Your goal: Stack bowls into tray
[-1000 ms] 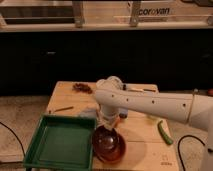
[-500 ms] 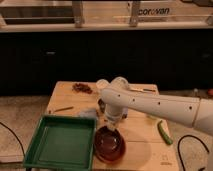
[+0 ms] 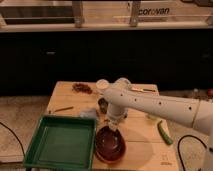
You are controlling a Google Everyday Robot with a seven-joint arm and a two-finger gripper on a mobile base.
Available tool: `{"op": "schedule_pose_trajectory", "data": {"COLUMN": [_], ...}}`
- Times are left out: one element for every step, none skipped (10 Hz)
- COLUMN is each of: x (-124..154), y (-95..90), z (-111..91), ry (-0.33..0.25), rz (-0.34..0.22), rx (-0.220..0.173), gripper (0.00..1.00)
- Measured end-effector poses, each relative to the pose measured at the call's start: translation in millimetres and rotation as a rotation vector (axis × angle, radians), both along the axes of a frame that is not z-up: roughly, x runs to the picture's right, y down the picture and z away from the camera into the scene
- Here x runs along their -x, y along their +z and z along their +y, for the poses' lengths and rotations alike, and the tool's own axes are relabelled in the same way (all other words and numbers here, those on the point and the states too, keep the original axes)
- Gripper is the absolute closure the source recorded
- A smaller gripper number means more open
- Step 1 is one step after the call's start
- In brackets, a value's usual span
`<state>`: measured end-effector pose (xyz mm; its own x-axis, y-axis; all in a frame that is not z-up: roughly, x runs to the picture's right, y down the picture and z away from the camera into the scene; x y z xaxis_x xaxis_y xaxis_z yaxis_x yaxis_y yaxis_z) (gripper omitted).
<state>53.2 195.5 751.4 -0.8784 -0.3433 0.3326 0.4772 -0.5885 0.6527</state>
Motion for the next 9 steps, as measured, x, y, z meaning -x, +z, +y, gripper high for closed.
{"op": "schedule_pose_trajectory", "data": {"x": [-2.0,-3.6,-5.3,-7.6,-9.5,-9.1,-8.2,-7.3,-6.2], "y": [1.4,2.7,3.7,4.1,4.5,4.6,4.2,3.9,3.2], "z": [0.9,2.1,3.3,4.2,5.3,6.2,6.8,6.5,6.0], "ry": [0.006,0.012,0.021,0.026,0.03,0.031,0.031,0.032,0.035], "rz": [0.007,0.012,0.013,0.013,0.015,0.013,0.01,0.007,0.007], "rx": [0.005,0.011,0.017,0.02,0.023,0.025,0.024,0.02,0.014], "gripper": [0.72,0.61,0.49,0.4,0.31,0.22,0.2,0.2,0.2]}}
